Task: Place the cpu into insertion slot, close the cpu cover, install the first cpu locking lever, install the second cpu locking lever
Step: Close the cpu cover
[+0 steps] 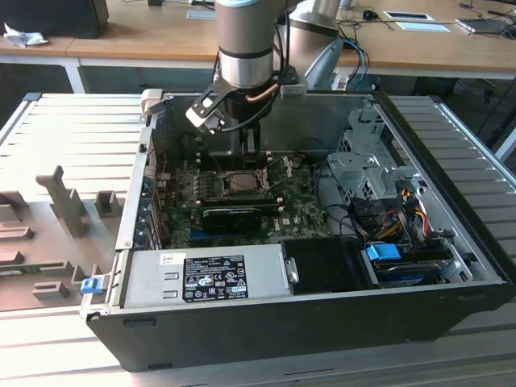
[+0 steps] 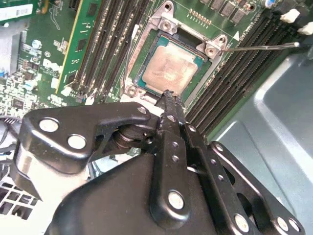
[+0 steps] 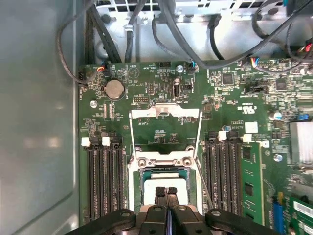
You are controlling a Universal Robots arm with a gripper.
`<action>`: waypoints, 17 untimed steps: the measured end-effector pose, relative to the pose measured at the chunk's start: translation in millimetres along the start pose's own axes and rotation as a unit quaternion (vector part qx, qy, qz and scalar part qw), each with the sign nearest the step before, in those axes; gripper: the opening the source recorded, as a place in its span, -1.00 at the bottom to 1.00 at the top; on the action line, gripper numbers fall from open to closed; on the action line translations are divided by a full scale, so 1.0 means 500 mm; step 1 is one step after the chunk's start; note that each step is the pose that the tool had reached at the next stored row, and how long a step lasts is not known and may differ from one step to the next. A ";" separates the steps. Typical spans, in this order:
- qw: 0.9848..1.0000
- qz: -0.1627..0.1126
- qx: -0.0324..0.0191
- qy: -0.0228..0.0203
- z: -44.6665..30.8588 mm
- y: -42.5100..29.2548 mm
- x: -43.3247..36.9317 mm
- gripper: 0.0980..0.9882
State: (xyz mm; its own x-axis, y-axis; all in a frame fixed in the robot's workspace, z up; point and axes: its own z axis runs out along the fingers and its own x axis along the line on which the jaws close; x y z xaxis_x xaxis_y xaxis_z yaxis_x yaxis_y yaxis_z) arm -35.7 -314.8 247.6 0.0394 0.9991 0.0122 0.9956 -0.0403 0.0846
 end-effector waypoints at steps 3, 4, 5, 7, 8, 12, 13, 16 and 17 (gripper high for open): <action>1.000 0.000 0.000 0.000 -0.004 0.003 0.000 -0.98; 1.000 0.000 0.000 0.000 -0.003 0.007 0.000 -0.98; 1.000 0.000 0.001 0.000 -0.003 0.010 0.000 -0.98; 1.000 0.000 0.001 0.000 -0.003 0.015 0.001 -0.98; 1.000 0.000 0.001 0.000 -0.005 0.015 0.001 -0.98; 1.000 0.000 0.001 0.000 -0.022 0.016 0.001 -0.98; 1.000 0.000 0.001 0.000 -0.025 0.016 0.001 -0.98; 1.000 0.000 0.001 0.000 -0.026 0.020 0.001 -0.98; 1.000 0.000 0.001 0.000 -0.026 0.022 0.001 -0.98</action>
State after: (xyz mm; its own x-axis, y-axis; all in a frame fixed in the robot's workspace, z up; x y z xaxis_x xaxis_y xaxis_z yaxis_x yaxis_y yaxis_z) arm -26.1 -314.8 261.6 0.0394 0.9992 0.0120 0.9958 -0.0403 0.0823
